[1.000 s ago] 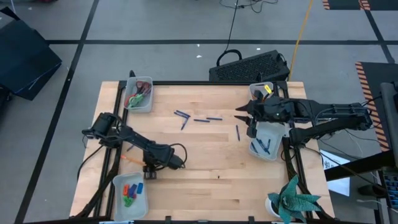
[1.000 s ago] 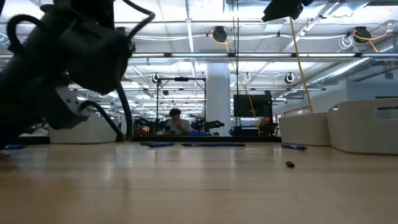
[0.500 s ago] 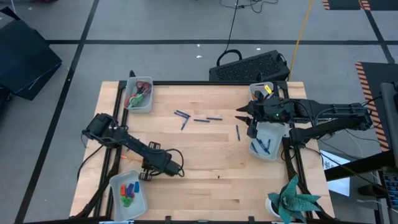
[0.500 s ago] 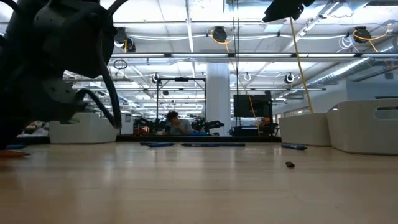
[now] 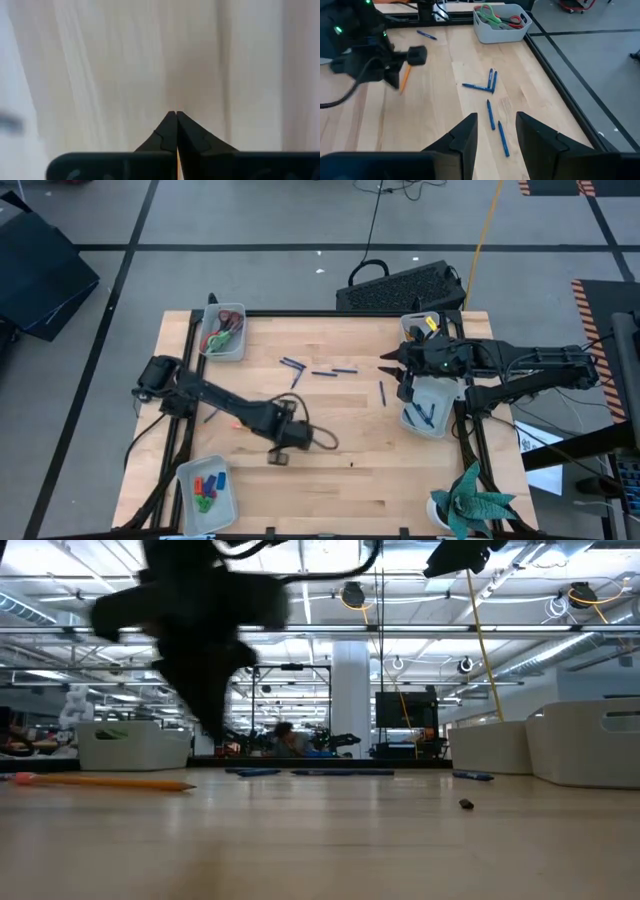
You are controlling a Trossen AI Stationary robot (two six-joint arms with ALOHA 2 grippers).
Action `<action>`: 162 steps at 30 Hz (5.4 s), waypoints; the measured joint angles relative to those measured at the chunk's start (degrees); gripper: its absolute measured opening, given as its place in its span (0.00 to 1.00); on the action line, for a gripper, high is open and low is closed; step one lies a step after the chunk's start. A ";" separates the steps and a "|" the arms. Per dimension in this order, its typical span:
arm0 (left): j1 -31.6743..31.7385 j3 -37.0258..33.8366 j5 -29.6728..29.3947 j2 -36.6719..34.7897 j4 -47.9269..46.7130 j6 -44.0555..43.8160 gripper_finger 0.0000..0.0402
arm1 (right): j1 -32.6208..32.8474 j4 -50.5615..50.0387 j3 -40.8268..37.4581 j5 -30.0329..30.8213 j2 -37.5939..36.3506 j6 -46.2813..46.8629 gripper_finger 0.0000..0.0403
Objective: Sort crayons/erasers/pens/pencils in bins
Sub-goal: Put the orange pencil into the top right gray bin
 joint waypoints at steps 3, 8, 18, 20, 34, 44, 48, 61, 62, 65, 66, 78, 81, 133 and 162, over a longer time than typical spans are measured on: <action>2.09 1.65 -0.51 0.16 5.75 -0.26 0.01 | 0.00 -1.64 0.00 -0.02 -0.02 0.01 0.31; 4.12 4.09 -1.32 -0.21 5.35 0.96 0.10 | 0.00 -3.55 0.00 -0.22 0.01 2.57 0.31; 4.08 -9.88 0.88 -12.31 -8.49 5.83 0.45 | 0.00 -5.87 -0.02 -0.39 0.40 6.12 0.31; 4.11 -15.72 1.82 -16.32 -11.43 6.32 0.50 | 0.00 -6.00 -0.02 -0.39 0.40 7.63 0.31; 12.01 -27.26 8.19 -26.22 -7.01 11.29 0.38 | 0.17 -6.40 -0.02 -0.33 2.18 13.46 0.31; 15.71 -25.41 6.68 -15.59 -15.47 15.33 0.31 | 0.11 -4.66 -0.25 -0.26 5.26 9.02 0.31; 14.70 -25.24 7.87 -12.97 -14.84 17.21 0.31 | 0.11 -3.30 -2.57 -0.37 5.32 8.54 0.31; 13.30 -25.26 6.51 -9.54 -10.79 17.81 0.23 | 0.31 -1.59 -7.67 -3.45 4.77 8.14 0.31; 13.08 -25.28 6.47 -9.53 -10.28 17.95 0.20 | 0.31 -1.88 -7.61 -3.80 4.62 8.01 0.31; 12.69 -25.30 6.26 -9.07 -9.50 19.64 0.11 | 1.16 -6.39 -5.50 -4.84 4.44 7.63 0.31; 12.62 -25.30 6.22 -9.05 -9.50 20.34 0.08 | 1.61 -8.18 -4.41 -4.83 4.44 7.45 0.31; 12.19 -18.78 5.38 -9.76 -12.95 18.25 0.05 | 5.94 -18.77 4.37 -4.14 4.42 9.17 0.31; 12.19 -15.09 8.02 -11.34 -15.07 14.05 0.04 | 7.05 -21.80 6.95 -1.50 4.45 11.39 0.31; 17.15 7.22 4.71 -13.84 56.53 0.56 0.07 | 6.50 50.99 -5.88 2.67 5.03 4.88 0.40; 18.56 7.37 3.75 -18.67 46.34 4.21 0.30 | 2.09 34.67 0.00 -0.65 5.12 5.46 0.04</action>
